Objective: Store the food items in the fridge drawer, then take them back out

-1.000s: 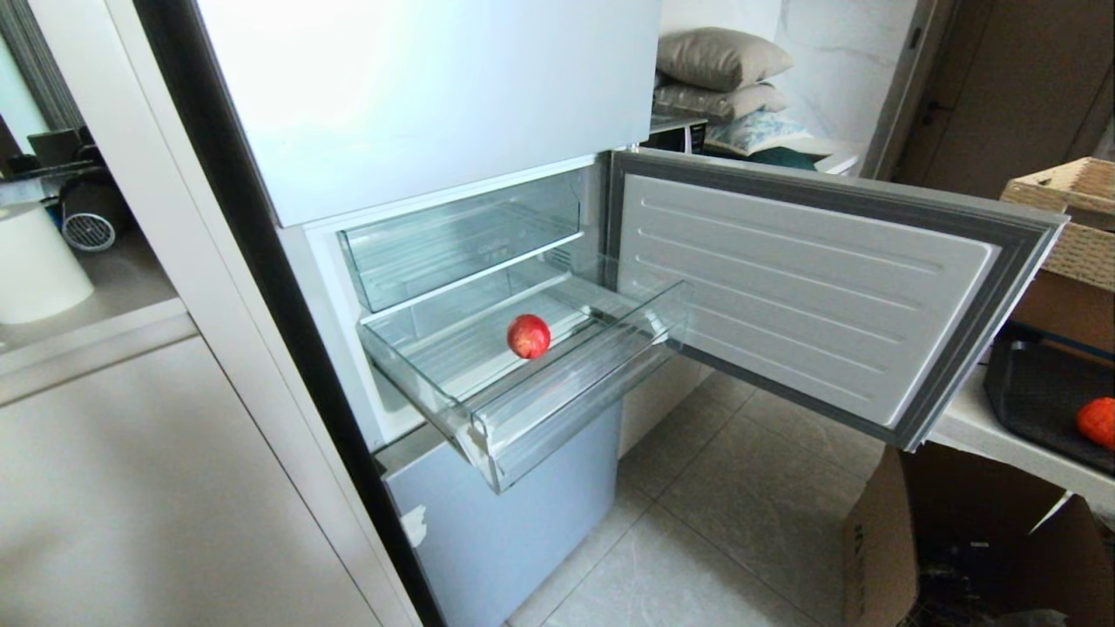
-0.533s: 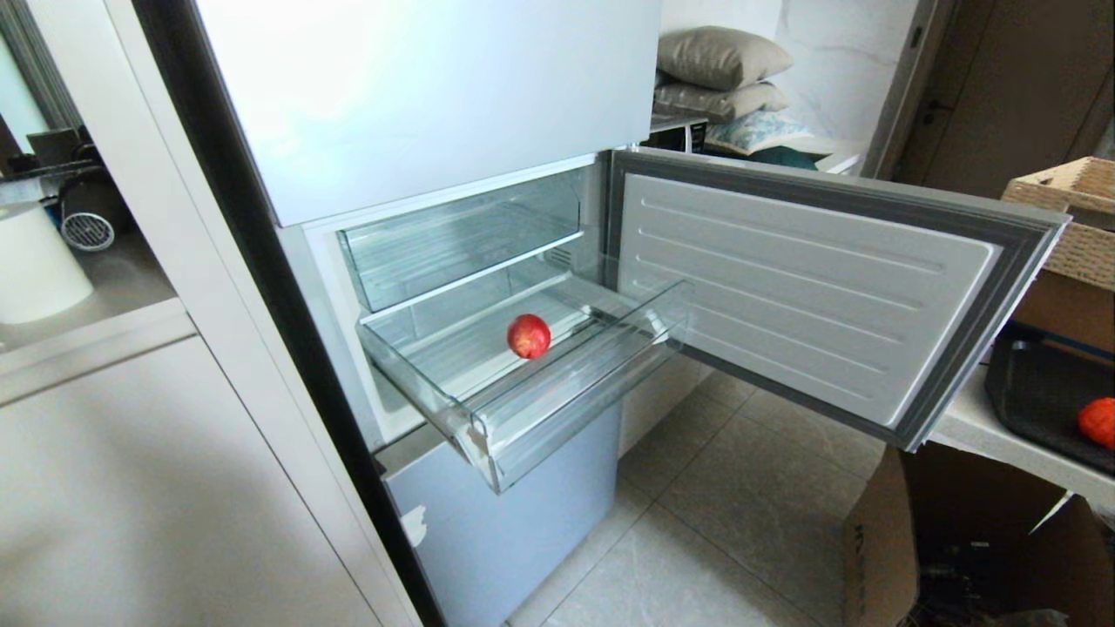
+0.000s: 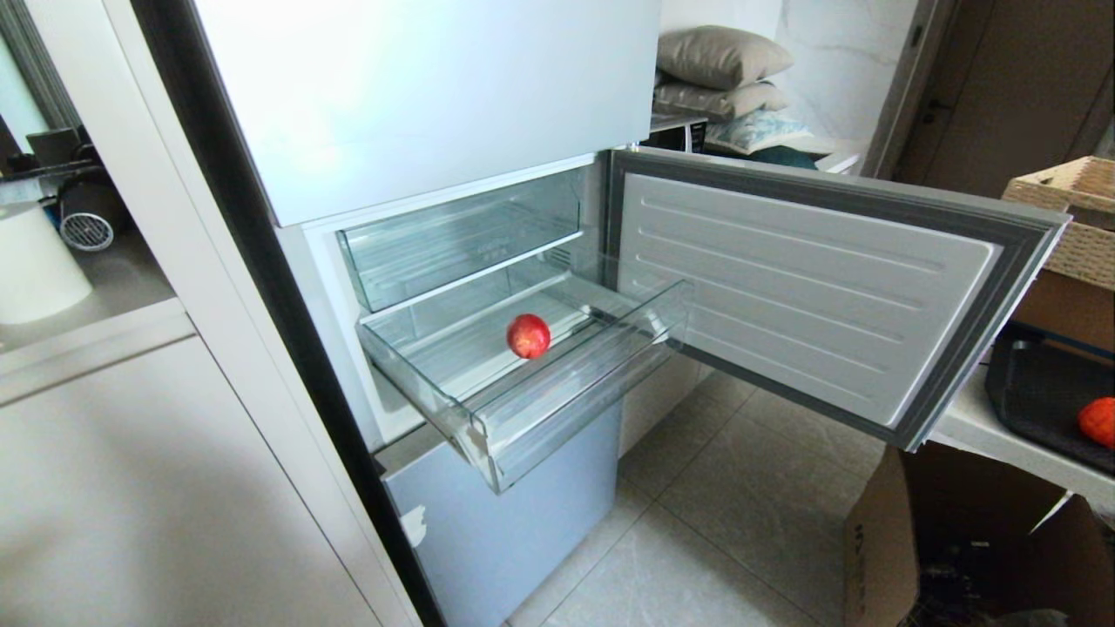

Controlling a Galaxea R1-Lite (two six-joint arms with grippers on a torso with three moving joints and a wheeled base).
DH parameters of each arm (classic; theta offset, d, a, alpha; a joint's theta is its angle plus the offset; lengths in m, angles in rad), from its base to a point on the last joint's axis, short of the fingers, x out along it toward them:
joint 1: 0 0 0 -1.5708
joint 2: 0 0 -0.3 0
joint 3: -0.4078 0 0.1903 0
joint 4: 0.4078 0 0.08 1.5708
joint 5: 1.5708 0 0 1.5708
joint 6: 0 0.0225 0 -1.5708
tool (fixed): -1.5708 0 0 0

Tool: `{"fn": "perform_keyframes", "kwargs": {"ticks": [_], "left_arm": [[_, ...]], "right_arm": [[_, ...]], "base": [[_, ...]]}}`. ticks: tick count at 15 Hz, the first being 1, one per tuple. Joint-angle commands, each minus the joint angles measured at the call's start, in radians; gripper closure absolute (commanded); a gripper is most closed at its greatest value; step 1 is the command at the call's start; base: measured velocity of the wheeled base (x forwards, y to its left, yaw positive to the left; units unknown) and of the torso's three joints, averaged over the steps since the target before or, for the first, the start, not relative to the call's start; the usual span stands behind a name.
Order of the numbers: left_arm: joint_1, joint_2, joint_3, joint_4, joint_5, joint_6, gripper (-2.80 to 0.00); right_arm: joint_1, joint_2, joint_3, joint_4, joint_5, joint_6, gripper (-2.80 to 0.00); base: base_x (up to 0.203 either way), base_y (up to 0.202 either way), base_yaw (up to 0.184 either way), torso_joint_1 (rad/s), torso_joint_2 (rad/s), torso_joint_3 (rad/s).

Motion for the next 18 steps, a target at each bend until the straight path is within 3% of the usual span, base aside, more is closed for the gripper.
{"fn": "perform_keyframes", "kwargs": {"ticks": [1, 4, 9, 14, 18], "left_arm": [[0.0, 0.002, 0.0, 0.001, 0.001, 0.0, 0.0], [0.0, 0.002, 0.0, 0.001, 0.001, 0.0, 0.0], [0.0, 0.002, 0.0, 0.001, 0.001, 0.0, 0.0], [0.0, 0.002, 0.0, 0.001, 0.001, 0.0, 0.0], [0.0, 0.002, 0.0, 0.001, 0.001, 0.0, 0.0]], "right_arm": [[-0.028, 0.133, -0.09, -0.003, -0.007, -0.003, -2.8], [-0.042, 0.252, -0.243, -0.007, -0.005, -0.001, -2.8], [-0.042, 0.395, -0.404, -0.033, 0.077, 0.014, -2.8], [0.003, 0.545, -0.59, -0.095, 0.079, 0.035, -2.8], [0.032, 0.617, -0.662, -0.124, 0.079, 0.038, -2.8]], "base": [[0.0, 0.0, 0.0, 0.0, 0.0, 0.0], [0.0, 0.0, 0.0, 0.0, 0.0, 0.0], [0.0, 0.0, 0.0, 0.0, 0.0, 0.0], [0.0, 0.0, 0.0, 0.0, 0.0, 0.0], [0.0, 0.0, 0.0, 0.0, 0.0, 0.0]]}}
